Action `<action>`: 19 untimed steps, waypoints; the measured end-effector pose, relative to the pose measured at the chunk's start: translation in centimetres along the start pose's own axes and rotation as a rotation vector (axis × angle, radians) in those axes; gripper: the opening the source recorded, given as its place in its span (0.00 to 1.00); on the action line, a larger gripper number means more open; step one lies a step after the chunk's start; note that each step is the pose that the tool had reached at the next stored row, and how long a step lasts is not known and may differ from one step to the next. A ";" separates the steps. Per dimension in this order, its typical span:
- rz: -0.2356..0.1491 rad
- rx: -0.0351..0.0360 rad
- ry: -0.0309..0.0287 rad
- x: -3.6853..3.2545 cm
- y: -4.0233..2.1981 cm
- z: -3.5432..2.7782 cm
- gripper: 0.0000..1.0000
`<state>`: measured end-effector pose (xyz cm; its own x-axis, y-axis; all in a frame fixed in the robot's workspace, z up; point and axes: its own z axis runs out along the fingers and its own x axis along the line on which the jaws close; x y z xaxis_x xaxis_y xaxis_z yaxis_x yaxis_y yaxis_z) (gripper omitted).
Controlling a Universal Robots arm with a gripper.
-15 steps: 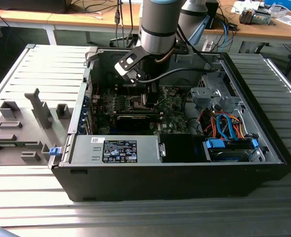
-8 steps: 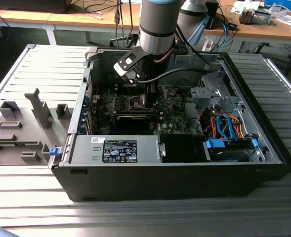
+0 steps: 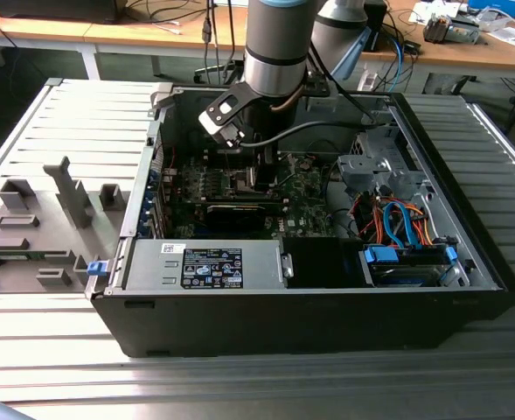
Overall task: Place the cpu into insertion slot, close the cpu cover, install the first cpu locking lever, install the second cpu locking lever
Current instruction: 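Place the cpu into insertion slot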
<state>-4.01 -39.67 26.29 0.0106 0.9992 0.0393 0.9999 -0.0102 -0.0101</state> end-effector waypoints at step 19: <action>0.000 0.0001 -0.0002 -0.02 -1.15 0.11 0.54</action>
<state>-5.16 -39.67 26.19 0.0106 0.9992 0.0391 0.9999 -0.0102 -0.0102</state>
